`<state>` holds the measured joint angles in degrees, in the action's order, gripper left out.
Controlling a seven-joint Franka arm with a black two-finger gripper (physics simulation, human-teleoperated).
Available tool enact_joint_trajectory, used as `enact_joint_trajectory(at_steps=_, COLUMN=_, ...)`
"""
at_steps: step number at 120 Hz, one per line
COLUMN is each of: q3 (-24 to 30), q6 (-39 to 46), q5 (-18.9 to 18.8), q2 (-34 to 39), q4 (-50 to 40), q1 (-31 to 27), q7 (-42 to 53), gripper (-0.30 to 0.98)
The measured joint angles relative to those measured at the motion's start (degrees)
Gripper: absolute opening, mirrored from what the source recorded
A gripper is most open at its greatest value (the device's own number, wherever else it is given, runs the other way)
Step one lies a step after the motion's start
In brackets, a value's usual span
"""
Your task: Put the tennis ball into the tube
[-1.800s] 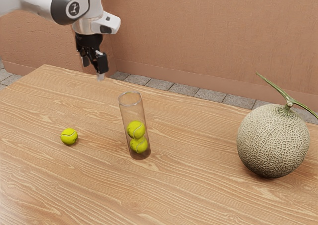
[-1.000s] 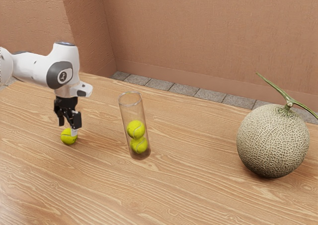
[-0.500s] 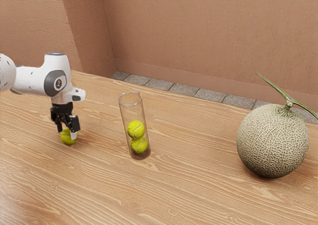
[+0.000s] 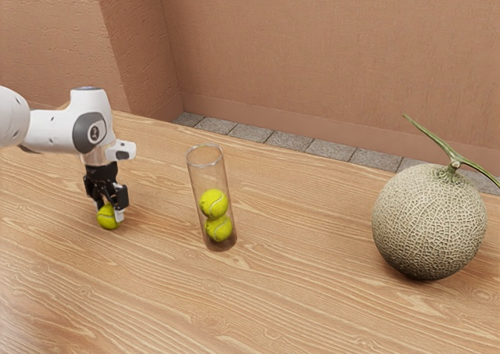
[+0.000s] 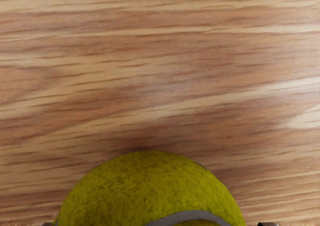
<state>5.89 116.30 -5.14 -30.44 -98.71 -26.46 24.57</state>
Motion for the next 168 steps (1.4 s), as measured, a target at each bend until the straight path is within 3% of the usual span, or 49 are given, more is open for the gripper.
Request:
enact_joint_trajectory(at_steps=31, q3=0.3, q6=-0.4, q5=0.2, q2=0.1, q4=0.0, q1=0.0, q7=-0.1, gripper=0.37)
enact_joint_trajectory(at_steps=43, q3=1.4, q6=-0.7, q5=0.1, q2=4.4, q4=-1.2, q1=0.0, q7=-0.3, gripper=0.32)
enact_joint_trajectory(at_steps=74, q3=10.4, q6=-2.0, q5=1.6, q2=16.2, q4=-1.5, q1=-0.1, q7=-1.1, gripper=0.17)
enact_joint_trajectory(at_steps=109, q3=19.5, q6=-4.0, q5=6.5, q2=23.5, q4=0.8, q1=0.4, q7=-2.0, gripper=0.29)
enact_joint_trajectory(at_steps=131, q3=22.6, q6=-5.1, q5=7.1, q2=23.9, q4=2.1, q1=0.8, q7=-2.3, gripper=0.36)
enact_joint_trajectory(at_steps=168, q3=25.8, q6=-8.6, q5=6.8, q2=24.1, q4=3.8, q1=1.0, q7=-2.4, gripper=0.60)
